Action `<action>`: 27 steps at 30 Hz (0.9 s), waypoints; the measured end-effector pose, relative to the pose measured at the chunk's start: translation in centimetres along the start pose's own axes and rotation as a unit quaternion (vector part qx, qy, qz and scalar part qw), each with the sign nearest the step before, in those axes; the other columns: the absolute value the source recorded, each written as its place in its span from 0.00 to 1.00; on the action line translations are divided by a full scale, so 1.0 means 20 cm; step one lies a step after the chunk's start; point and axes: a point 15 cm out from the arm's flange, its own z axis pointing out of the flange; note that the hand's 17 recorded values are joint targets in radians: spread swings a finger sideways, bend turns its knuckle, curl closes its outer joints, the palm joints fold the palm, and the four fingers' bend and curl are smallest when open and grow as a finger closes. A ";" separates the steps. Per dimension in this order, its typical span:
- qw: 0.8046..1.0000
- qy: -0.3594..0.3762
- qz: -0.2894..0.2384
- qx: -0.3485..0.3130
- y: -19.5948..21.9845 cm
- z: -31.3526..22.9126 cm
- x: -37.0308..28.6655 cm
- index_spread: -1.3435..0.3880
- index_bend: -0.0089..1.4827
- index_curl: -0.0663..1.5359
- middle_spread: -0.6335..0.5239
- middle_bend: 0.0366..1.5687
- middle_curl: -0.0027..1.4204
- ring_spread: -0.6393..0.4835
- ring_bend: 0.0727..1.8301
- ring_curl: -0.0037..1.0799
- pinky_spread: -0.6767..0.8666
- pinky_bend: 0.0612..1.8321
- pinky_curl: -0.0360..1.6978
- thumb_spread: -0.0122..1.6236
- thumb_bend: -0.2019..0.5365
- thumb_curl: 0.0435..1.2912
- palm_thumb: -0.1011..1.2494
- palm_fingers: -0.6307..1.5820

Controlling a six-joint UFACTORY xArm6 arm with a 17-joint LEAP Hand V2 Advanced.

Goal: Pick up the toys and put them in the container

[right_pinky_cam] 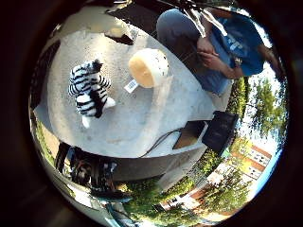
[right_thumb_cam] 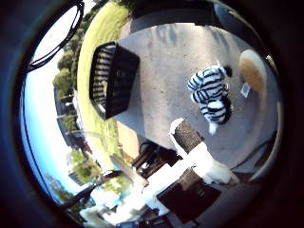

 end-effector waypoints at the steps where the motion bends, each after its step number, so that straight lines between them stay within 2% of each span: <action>1: 1.000 -0.001 0.005 0.000 -0.02 0.05 0.02 0.73 0.11 0.18 0.72 0.10 0.23 0.87 0.25 0.30 0.78 0.42 0.21 0.70 0.23 0.23 0.47 0.32; 7: 0.999 -0.013 0.026 -0.024 -0.05 0.39 0.04 0.77 0.11 0.18 0.73 0.10 0.23 0.87 0.25 0.30 0.78 0.43 0.21 0.70 0.24 0.22 0.47 0.33; 13: 0.999 -0.012 0.027 -0.034 -0.06 0.52 0.01 0.79 0.11 0.18 0.72 0.10 0.24 0.88 0.27 0.30 0.78 0.44 0.20 0.70 0.24 0.22 0.47 0.37; 15: 0.999 -0.011 0.024 -0.039 -0.06 0.55 0.00 0.80 0.11 0.18 0.71 0.11 0.24 0.88 0.31 0.30 0.79 0.45 0.19 0.70 0.24 0.22 0.47 0.42; 16: 0.999 -0.012 0.023 -0.042 -0.05 0.56 -0.01 0.80 0.10 0.18 0.69 0.12 0.25 0.89 0.34 0.31 0.79 0.46 0.19 0.70 0.24 0.23 0.48 0.47; 17: 0.999 -0.012 0.021 -0.044 -0.05 0.56 -0.02 0.79 0.09 0.17 0.65 0.14 0.25 0.87 0.38 0.32 0.79 0.52 0.20 0.70 0.24 0.23 0.48 0.56; 18: 0.999 -0.012 0.020 -0.045 -0.05 0.56 -0.02 0.76 0.09 0.16 0.62 0.18 0.27 0.84 0.42 0.34 0.78 0.55 0.20 0.70 0.25 0.23 0.49 0.64; 19: 0.999 -0.012 0.019 -0.045 -0.05 0.56 -0.02 0.75 0.09 0.16 0.60 0.21 0.28 0.82 0.44 0.35 0.77 0.56 0.21 0.70 0.25 0.24 0.50 0.69; 20: 0.999 -0.013 0.018 -0.048 -0.05 0.56 -0.03 0.72 0.08 0.15 0.58 0.30 0.32 0.79 0.48 0.37 0.75 0.59 0.22 0.69 0.26 0.24 0.52 0.79; 23: 0.999 -0.016 0.020 -0.043 -0.05 0.53 -0.03 0.65 0.11 0.14 0.53 0.49 0.42 0.70 0.62 0.49 0.72 0.60 0.26 0.69 0.28 0.28 0.60 0.79; 27: 0.999 -0.022 0.034 -0.021 -0.07 0.41 0.01 0.57 0.18 0.11 0.47 0.63 0.51 0.61 0.69 0.58 0.67 0.70 0.32 0.66 0.35 0.35 0.75 0.80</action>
